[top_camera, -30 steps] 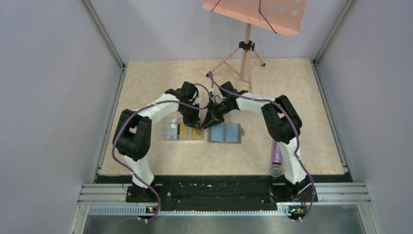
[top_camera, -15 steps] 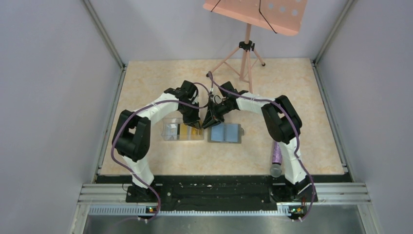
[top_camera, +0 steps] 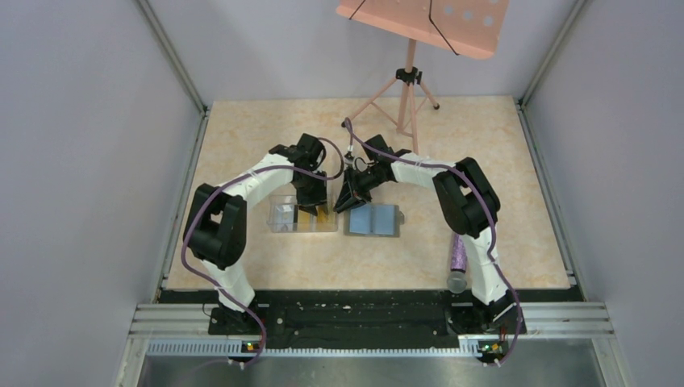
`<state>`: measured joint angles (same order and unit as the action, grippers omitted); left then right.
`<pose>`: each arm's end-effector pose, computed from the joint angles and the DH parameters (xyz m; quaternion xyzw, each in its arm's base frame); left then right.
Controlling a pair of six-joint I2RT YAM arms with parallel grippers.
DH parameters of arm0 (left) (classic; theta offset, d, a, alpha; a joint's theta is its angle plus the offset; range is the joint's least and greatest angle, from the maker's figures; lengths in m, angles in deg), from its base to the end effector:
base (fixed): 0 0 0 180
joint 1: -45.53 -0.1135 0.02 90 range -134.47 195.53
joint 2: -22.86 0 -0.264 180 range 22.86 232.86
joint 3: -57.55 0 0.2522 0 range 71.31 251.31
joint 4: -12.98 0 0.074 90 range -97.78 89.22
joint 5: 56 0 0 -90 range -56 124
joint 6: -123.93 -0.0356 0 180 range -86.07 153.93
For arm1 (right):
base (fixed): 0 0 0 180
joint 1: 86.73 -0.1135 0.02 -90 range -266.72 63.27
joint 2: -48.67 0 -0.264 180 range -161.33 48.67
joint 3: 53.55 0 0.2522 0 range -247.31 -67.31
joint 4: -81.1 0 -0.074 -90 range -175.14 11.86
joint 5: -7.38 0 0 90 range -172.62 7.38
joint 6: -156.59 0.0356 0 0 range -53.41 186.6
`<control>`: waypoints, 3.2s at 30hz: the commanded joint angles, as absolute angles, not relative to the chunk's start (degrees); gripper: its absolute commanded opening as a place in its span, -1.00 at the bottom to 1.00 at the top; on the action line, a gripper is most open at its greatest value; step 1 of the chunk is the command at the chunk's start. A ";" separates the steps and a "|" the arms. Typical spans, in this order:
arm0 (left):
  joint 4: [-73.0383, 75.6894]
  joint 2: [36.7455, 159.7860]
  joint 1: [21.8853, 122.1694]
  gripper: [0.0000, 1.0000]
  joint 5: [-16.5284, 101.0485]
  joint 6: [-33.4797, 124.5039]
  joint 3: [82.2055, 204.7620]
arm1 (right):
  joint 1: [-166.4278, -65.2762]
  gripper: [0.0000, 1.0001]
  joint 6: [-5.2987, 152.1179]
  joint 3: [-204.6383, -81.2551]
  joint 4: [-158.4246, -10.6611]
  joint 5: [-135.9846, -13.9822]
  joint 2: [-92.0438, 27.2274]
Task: Put the credit cards into the card holder
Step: Pick up the credit card from the storage box.
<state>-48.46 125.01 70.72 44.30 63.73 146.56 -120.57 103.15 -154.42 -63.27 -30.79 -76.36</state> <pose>0.3141 -0.1548 0.2092 -0.0277 0.9866 -0.1406 0.0775 0.3581 0.2738 0.1435 0.0932 -0.8708 -0.4799 0.0517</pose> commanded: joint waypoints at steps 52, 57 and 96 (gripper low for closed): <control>-51.28 127.62 71.40 -1.00 41.12 60.21 152.75 | -120.12 -0.78 101.23 -154.51 -65.12 -31.05 -75.19; -51.62 127.07 71.44 -0.91 41.96 60.21 153.65 | -120.14 -0.78 101.22 -154.50 -65.17 -31.09 -75.17; -48.62 135.03 71.54 -0.76 41.26 59.40 150.09 | -119.76 -0.78 100.87 -153.74 -65.15 -31.03 -74.81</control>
<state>-52.37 135.15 71.33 38.56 59.82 151.30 -119.98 102.69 -154.31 -63.49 -30.51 -76.36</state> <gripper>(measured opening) 0.214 0.144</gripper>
